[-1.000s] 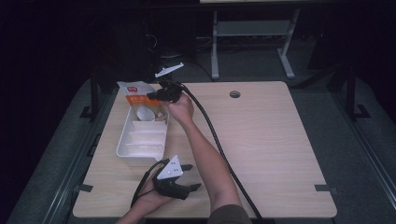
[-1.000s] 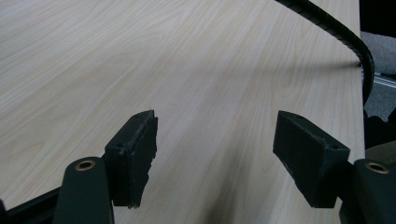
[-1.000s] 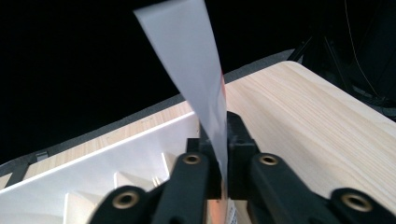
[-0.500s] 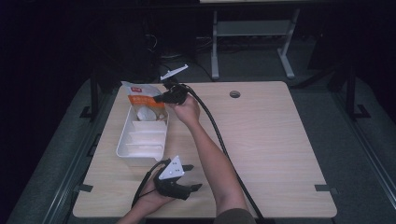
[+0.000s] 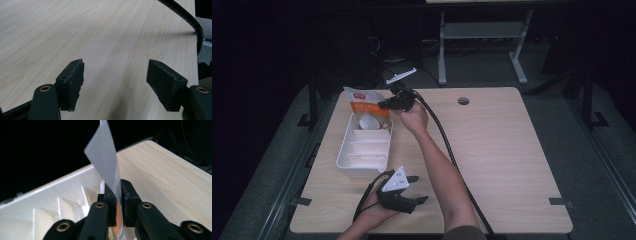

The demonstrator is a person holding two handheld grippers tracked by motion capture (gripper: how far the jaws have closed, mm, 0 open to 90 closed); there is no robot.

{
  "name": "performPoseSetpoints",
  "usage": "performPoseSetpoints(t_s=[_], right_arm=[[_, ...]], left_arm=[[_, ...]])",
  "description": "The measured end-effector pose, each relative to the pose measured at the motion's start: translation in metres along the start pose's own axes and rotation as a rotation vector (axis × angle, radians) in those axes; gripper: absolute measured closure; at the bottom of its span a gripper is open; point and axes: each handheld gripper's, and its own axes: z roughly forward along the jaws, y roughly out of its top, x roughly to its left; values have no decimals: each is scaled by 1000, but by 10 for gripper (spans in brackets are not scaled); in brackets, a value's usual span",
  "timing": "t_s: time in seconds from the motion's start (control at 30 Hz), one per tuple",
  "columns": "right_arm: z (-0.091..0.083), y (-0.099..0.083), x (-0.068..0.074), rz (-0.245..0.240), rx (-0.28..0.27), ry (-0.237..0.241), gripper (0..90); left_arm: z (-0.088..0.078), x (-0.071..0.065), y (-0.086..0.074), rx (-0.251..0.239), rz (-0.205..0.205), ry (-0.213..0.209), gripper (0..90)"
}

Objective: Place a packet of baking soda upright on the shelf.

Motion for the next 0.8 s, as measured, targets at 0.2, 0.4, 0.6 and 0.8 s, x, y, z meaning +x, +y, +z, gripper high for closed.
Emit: performPoseSetpoints(t_s=[0.2, 0.4, 0.6, 0.8], right_arm=[[-11, -2, 0, -12, 3, 11, 767], [-23, -11, -5, 8, -4, 28, 736], [-31, -18, -7, 20, -10, 35, 715], [-43, -27, -8, 35, -22, 41, 699]], left_arm=[[0, 1, 0, -9, -9, 9, 294], [2, 1, 1, -5, -10, 11, 292], [2, 2, 1, -3, -9, 14, 290], [2, 3, 0, -5, -12, 19, 290]])
